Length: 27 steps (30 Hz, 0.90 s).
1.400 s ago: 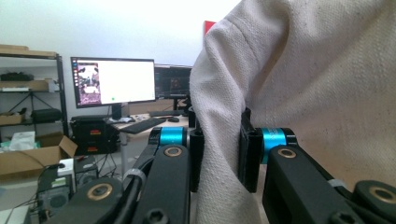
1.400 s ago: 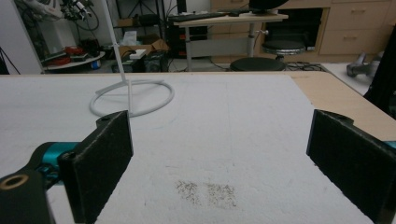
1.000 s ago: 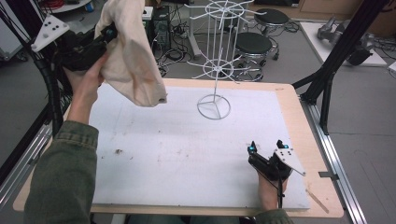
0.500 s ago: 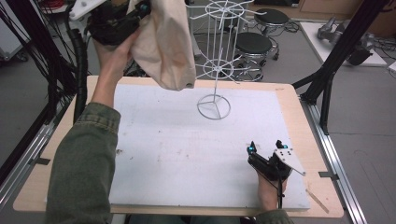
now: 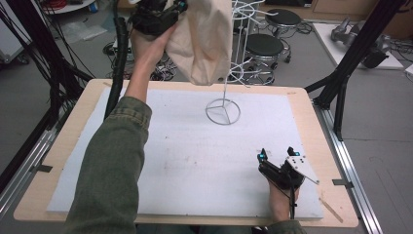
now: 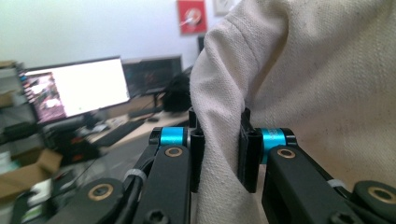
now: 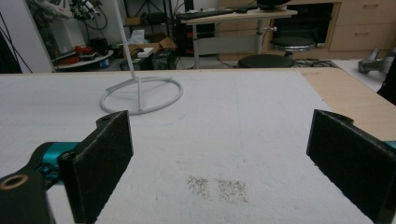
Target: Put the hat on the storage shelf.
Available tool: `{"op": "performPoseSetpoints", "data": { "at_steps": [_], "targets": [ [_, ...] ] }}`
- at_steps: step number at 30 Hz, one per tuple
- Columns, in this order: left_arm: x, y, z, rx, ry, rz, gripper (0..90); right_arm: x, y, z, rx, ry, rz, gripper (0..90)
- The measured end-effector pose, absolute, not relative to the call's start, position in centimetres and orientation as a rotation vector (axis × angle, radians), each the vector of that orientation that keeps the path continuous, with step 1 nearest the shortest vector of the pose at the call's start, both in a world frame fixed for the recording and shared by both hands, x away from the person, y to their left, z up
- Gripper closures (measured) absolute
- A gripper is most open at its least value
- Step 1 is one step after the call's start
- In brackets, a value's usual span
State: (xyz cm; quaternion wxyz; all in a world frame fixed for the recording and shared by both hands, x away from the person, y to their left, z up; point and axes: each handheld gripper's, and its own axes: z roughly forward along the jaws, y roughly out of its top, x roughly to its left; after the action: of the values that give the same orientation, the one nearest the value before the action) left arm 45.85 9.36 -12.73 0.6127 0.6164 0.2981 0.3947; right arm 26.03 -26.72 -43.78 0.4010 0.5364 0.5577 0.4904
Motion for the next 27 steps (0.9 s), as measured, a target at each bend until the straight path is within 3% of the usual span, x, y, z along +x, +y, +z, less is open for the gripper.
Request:
{"op": "performPoseSetpoints", "data": {
  "at_steps": [9, 27],
  "targets": [
    [47.4, 8.0, -13.4, 1.499, 0.722, 0.892, 76.6, 26.0, -26.7, -43.8, 1.358, 1.419, 1.238, 6.1],
    [47.2, 9.5, -15.2, 1.568, 0.759, 0.835, 66.9, 25.8, -26.5, -43.6, 1.35, 1.411, 1.243, 6.1]
  ]
}}
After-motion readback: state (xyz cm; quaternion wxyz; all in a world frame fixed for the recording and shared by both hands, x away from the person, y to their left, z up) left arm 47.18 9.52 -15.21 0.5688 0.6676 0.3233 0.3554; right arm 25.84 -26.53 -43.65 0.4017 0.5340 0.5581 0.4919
